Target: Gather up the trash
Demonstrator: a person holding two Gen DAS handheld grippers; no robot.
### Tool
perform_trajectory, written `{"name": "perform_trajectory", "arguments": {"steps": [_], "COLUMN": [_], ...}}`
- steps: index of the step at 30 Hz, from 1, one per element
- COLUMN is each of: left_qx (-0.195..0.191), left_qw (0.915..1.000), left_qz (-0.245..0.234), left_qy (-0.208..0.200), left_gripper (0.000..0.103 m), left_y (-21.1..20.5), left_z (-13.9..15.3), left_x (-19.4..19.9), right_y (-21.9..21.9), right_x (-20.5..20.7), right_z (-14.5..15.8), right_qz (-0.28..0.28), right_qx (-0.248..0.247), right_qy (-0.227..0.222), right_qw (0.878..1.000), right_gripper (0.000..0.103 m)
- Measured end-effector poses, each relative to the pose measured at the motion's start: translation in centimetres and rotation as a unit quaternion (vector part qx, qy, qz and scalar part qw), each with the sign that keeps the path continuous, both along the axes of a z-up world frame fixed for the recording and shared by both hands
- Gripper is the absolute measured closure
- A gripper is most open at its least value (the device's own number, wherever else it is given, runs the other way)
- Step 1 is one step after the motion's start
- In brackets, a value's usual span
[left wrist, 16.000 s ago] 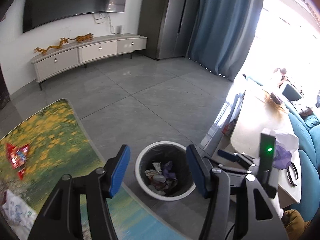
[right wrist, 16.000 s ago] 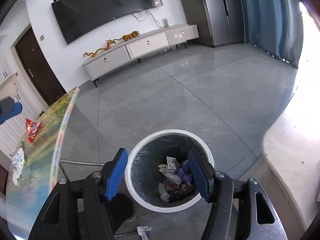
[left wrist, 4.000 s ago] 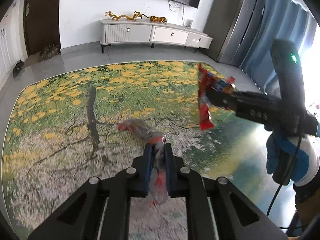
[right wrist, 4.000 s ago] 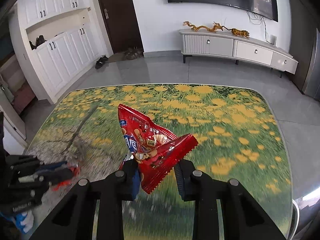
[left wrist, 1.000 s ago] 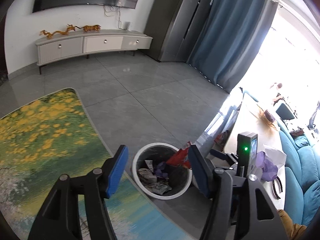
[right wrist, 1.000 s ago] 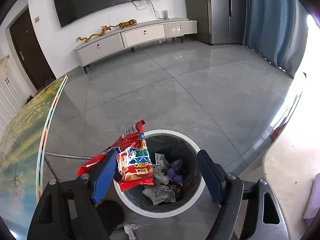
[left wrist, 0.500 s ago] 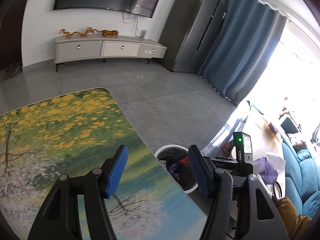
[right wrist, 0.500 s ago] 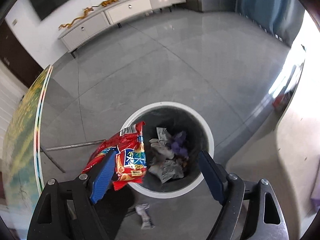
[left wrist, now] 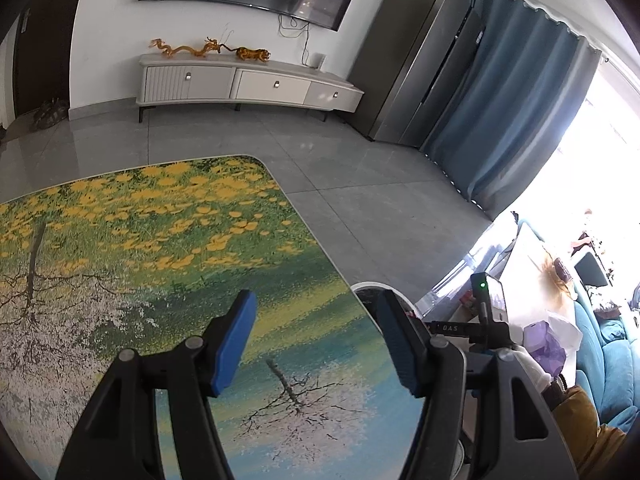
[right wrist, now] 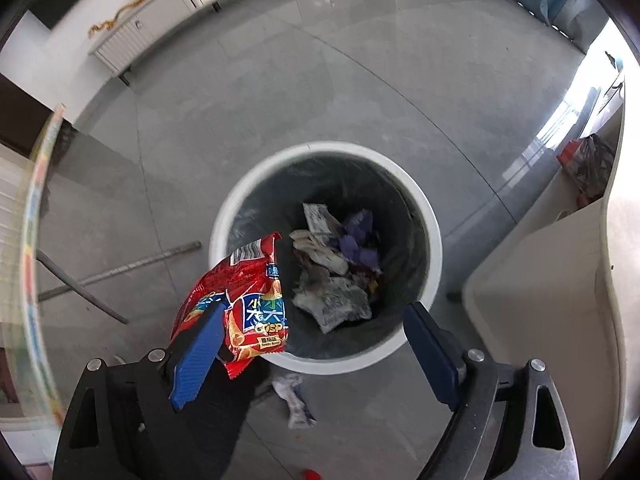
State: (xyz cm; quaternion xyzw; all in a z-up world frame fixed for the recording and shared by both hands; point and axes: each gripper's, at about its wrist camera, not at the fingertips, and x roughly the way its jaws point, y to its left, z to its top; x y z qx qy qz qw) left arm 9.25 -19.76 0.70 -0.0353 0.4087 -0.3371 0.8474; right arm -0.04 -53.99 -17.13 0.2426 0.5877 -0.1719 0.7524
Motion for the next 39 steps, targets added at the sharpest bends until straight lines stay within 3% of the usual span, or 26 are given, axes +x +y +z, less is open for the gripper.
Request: {"name": "perform_trajectory", "arguments": {"steps": [8,12,17,23,26,32,39], "left_qx": [-0.002,-0.003,-0.005,-0.004,0.0,0.036,0.061], "left_qw": [1.0,0.9999,0.9998,0.9998,0.9998,0.9969,0.9907], "left_qz": [0.004,0.007,0.011,0.013,0.021,0.06,0.095], "left_qy": [0.006,0.011,0.015,0.012,0.002,-0.037,-0.076], "left_gripper": [0.042,0.042,0.042,0.042,0.042,0.042,0.042], "left_y": [0.0,0.1,0.4,0.7,1.1,2.6,5.3], "left_z": [-0.5,-0.9,-1.1,-1.1,-0.9,-0.1,1.2], "left_x": [0.2,0.3,0.4,0.4,0.2,-0.8,-2.7], "right_y": [0.4,0.2,-1.3,-1.3,-0.3,3.9,9.8], "right_x": [0.9,1.3,1.1,1.0,1.1,0.8,-2.0], "right_z": [-0.8,-1.1,-1.4,-1.0,0.7,7.1,16.0], "right_qz": [0.059,0.079,0.034,0.024,0.038,0.073,0.114], "right_qx": [-0.054,-0.031,0.024,0.012,0.001,-0.006,-0.079], "right_qy": [0.059,0.07,0.052,0.045,0.017,-0.073,-0.149], "right_qw": [0.995,0.994,0.998,0.999,0.999,0.995,0.979], "right_gripper": [0.015,0.009,0.006,0.005,0.005,0.005,0.005]}}
